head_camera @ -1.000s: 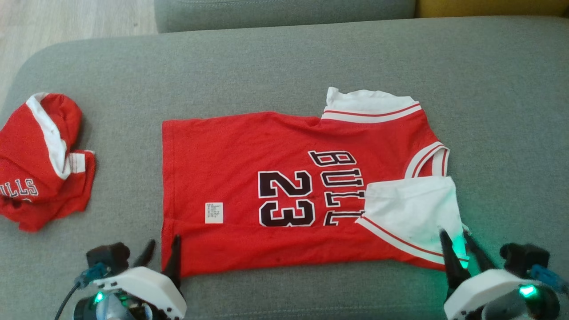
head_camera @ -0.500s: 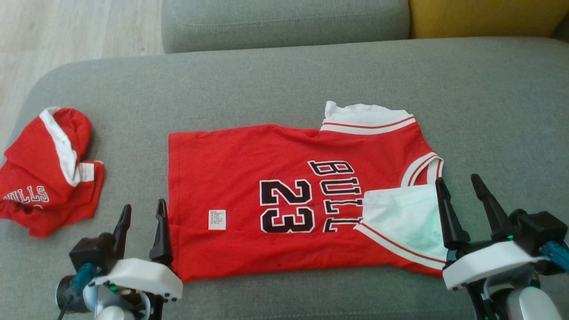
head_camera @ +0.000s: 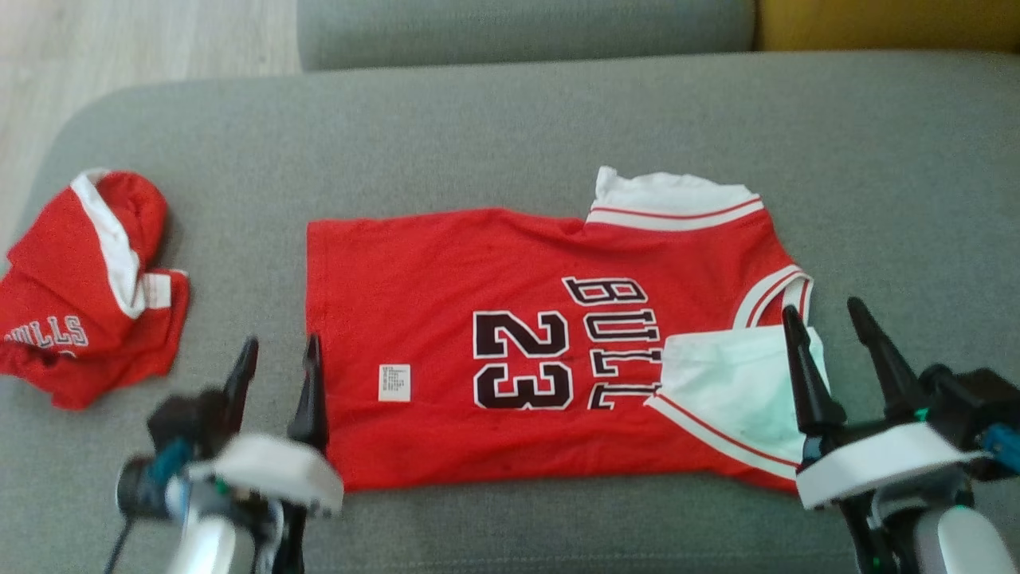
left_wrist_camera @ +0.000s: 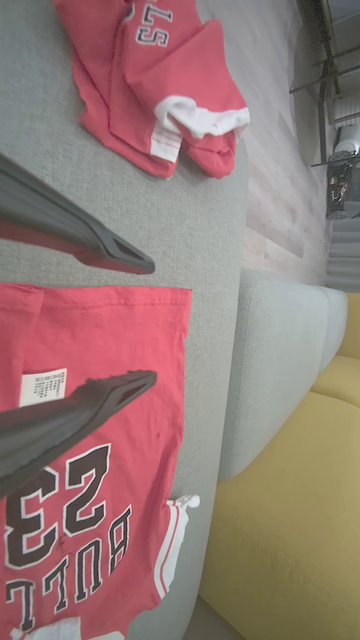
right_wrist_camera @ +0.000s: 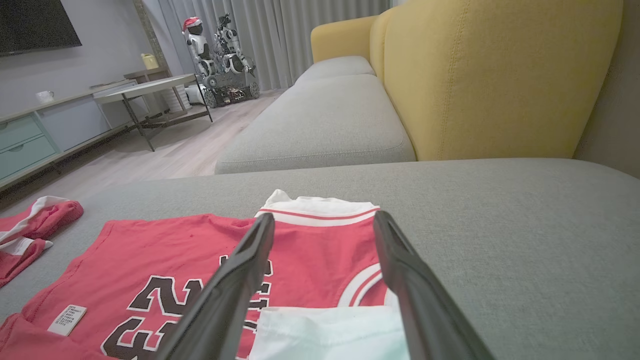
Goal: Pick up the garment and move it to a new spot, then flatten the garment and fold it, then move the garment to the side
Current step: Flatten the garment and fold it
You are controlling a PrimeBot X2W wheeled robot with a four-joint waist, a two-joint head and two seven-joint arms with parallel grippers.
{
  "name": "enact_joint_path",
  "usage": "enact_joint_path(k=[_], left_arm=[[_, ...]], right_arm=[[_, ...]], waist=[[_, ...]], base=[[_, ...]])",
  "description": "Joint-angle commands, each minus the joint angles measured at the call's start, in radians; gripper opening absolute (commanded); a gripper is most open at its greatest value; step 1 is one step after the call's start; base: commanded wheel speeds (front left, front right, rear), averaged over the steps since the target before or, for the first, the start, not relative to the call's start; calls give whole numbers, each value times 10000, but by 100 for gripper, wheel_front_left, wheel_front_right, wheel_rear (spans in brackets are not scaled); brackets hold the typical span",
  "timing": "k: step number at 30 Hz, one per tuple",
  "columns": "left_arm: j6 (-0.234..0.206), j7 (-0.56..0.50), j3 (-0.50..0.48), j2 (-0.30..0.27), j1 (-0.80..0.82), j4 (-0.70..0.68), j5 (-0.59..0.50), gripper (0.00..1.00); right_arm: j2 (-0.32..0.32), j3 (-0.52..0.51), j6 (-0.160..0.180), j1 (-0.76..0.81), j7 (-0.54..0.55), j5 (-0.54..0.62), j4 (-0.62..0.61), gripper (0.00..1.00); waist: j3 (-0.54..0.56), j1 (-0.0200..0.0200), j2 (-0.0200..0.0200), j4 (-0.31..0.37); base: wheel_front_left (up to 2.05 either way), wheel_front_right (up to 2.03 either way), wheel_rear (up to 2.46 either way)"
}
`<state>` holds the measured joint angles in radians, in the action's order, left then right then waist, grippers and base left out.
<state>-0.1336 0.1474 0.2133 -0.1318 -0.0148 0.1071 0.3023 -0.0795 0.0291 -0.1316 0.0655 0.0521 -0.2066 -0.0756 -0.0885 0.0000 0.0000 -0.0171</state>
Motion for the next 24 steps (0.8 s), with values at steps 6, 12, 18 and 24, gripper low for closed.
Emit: enact_joint_path(k=[6, 12, 18, 24], left_arm=[[552, -433, -342, -87, 3094, 1309, 414, 100], [996, -612, -565, -130, 5420, 4024, 815, 100], [1357, -754, -619, -341, 6863, 6255, 962, 100], [1867, -1001, -674, -482, 7917, 8657, 1269, 100]], right_arm=[[-177, 319, 9, -1170, 4, 24, -567, 100], [-229, 695, 9, -1815, -142, -33, -319, 100], [-225, 1064, 9, -2211, -317, -146, 22, 100], [-213, 1190, 9, -2475, -517, -312, 472, 100]], waist=[[-1194, 0, 0, 89], [-1919, 0, 0, 366], [-2278, 0, 0, 610], [-2430, 0, 0, 815]], base=[[0, 0, 0], [0, 0, 0], [0, 0, 0], [0, 0, 0]])
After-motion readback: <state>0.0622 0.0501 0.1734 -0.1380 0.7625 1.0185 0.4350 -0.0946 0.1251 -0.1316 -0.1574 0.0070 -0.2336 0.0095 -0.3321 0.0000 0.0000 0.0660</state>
